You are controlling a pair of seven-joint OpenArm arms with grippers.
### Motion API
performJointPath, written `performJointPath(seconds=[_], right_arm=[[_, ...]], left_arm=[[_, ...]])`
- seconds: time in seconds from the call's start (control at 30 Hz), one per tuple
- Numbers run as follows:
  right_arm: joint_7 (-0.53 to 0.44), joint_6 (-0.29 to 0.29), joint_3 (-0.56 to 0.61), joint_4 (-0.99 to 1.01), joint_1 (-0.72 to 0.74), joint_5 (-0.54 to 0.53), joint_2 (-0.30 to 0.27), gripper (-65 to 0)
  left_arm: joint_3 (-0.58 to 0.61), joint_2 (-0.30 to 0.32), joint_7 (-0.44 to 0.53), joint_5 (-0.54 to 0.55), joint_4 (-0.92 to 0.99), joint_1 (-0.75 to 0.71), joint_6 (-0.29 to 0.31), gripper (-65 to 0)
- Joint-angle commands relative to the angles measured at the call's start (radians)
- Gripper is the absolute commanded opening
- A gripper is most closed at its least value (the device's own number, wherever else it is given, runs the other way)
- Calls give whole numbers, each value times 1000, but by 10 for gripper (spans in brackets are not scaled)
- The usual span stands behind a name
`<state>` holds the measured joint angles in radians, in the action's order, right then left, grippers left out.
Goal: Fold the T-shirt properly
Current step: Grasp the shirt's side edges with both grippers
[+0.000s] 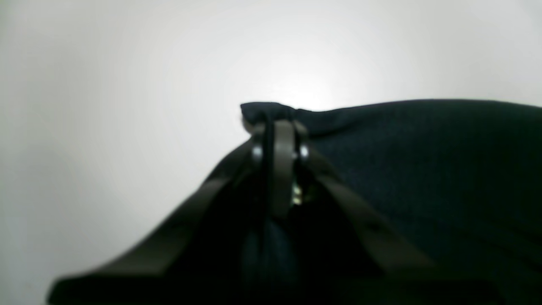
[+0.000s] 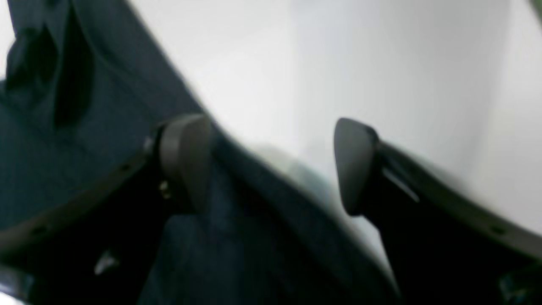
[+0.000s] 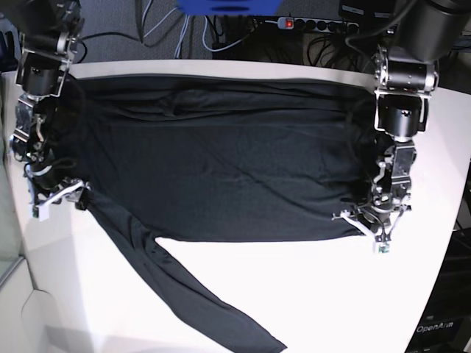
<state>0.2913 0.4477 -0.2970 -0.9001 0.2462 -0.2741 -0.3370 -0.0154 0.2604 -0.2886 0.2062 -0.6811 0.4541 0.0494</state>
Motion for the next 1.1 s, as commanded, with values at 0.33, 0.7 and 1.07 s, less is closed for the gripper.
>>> performJointPath(seconds=[0.33,0.7,1.07], right_arm=[[-8,9,55,-14,20,-15,-17,-200],[-8,9,55,-12,-12,-14,-17,-315],[-8,9,55,-12,-46,-14,-15,-380]], left_arm=[[-22,12,-24,-17,-5,8,-10,-650],[-22,12,-24,-17,-5,8,-10,-650],[-22,12,-24,-17,-5,8,-10,-650]])
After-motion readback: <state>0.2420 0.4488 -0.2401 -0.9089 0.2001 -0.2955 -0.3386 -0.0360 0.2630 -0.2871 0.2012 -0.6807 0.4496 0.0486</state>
